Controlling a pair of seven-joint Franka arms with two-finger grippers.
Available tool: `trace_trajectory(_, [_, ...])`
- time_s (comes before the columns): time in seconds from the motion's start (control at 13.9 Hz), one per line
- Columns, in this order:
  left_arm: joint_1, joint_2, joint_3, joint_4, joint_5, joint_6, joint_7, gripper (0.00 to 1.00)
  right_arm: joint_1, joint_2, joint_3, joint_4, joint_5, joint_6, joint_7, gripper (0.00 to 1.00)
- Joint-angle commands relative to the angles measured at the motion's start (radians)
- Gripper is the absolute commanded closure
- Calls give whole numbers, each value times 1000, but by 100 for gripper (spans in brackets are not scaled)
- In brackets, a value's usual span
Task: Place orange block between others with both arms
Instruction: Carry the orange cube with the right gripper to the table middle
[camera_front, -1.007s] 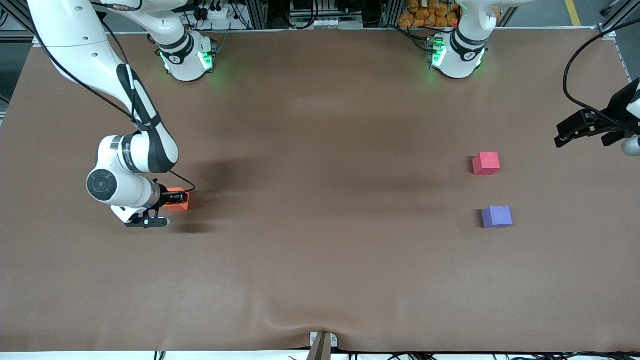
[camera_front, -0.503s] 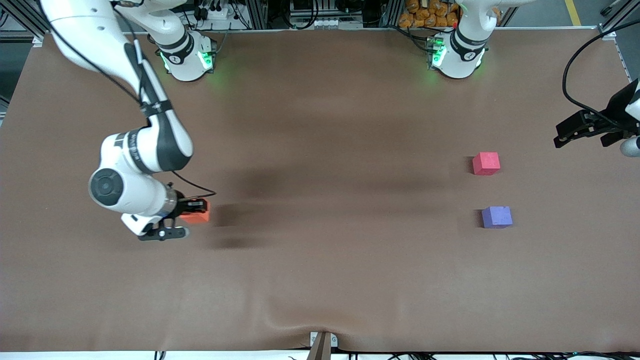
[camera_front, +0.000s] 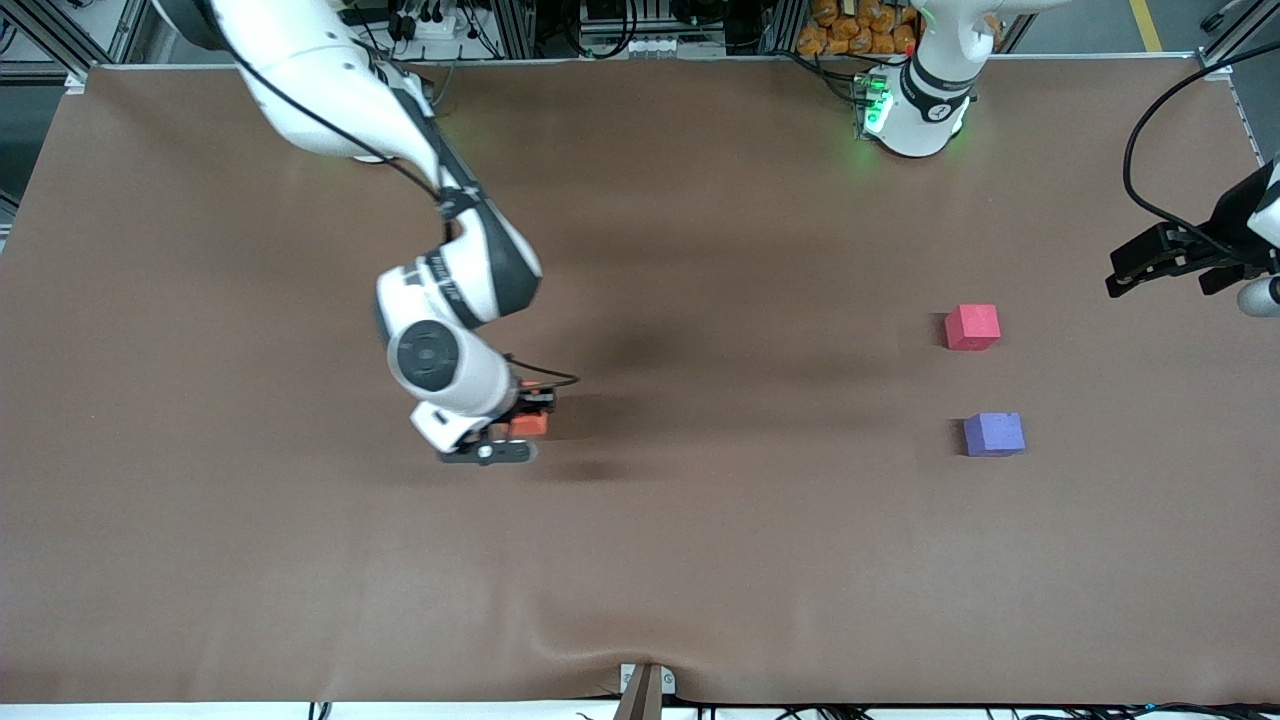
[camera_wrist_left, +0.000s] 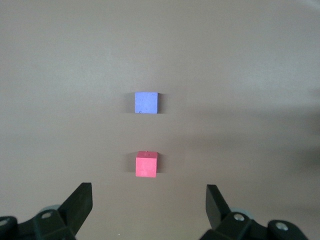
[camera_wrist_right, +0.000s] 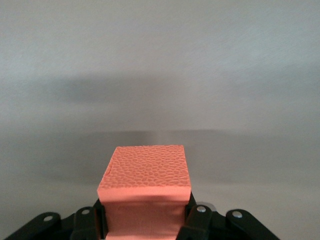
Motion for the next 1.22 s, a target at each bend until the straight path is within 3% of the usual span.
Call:
trace_trajectory(0.0, [2,4,-3,10,-13,-16,1,0,51,58,-11,81,27,-13,69,100])
trace_trajectory(0.22, [2,4,-3,9,-13,-16,4,0,117,128,-11,149,27,-6,167,100])
trace_trajectory(0.5, [0,5,-3,9,-14,-18,9,0,178,185,-11,158,27,67,276,100])
trace_trajectory(0.86, [0,12,-3,9,-13,-18,15,0,189,207,-11,157,27,83,307,100])
trace_trajectory(0.93, [-1,12,-3,9,-13,-18,11,0,187,208,-12,157,27,83,318,95])
trace_trajectory(1.01, [-4,12,-3,10,-13,-18,4,0,187,208,-11,157,27,83,318,73])
trace_trajectory(1.08, [-7,12,-5,10,-13,-18,0,0,187,208,-12,157,26,83,318,23])
trace_trajectory(1.15, [-12,12,-5,12,-13,-18,-5,0,190,207,-12,157,23,81,316,0])
